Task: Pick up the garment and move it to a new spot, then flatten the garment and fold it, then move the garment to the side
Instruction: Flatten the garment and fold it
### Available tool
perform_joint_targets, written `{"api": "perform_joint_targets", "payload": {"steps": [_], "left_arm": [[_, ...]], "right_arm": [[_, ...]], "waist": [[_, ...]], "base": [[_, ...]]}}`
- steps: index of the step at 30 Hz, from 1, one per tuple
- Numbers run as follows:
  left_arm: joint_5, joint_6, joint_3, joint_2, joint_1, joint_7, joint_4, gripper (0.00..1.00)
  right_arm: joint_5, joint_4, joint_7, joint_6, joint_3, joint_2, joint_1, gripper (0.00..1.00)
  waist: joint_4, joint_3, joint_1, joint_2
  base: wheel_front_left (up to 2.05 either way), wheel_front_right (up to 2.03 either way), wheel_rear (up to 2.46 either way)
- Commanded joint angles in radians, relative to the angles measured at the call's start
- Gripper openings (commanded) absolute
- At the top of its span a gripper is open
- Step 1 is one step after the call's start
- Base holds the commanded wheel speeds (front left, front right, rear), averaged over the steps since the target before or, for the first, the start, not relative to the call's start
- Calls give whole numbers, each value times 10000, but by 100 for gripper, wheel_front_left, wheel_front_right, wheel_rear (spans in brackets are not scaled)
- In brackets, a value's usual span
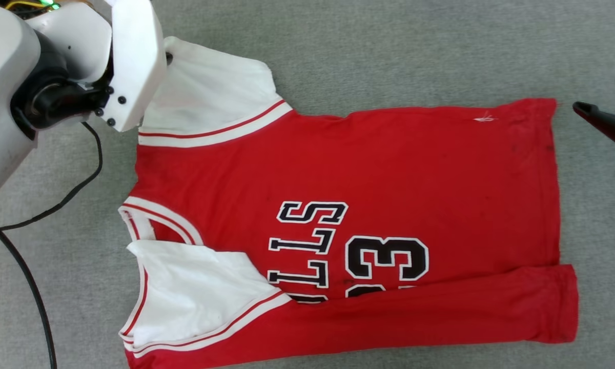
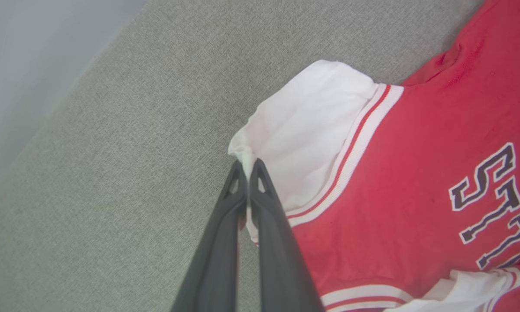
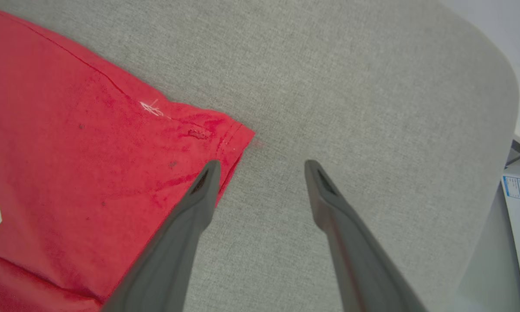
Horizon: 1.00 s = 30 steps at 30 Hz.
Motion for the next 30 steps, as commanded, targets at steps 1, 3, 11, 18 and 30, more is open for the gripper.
{"api": "perform_joint_targets", "payload": {"steps": [1, 3, 11, 18, 30], "left_arm": [[-17, 3, -73, -40, -93, -101, -53, 0], [-11, 3, -151, -101, -205, -231, -116, 0], [-1, 2, -470, -357, -628, -639, -451, 0], [-110, 2, -676, -294, -654, -1055, -447, 0], [-228, 1, -960, 251, 315, -1925, -913, 0]], "right_arm": [[159, 259, 463, -4, 131, -7, -352, 100], [397, 674, 1297, -4, 383, 123, -711, 100], [343, 1988, 2425, -4, 1083, 819, -1235, 100], [582, 2717, 2072, -4, 1744, 1142, -486, 0], [1127, 2609, -37, -4, 1391, 763, -490, 0]], "waist": [[174, 143, 0, 0], [337, 271, 0, 0], [860, 703, 0, 0], [872, 628, 0, 0], [694, -1057, 0, 0]], "base": [[0, 0, 0], [0, 0, 0], [0, 0, 0], [0, 0, 0], [0, 0, 0]]}}
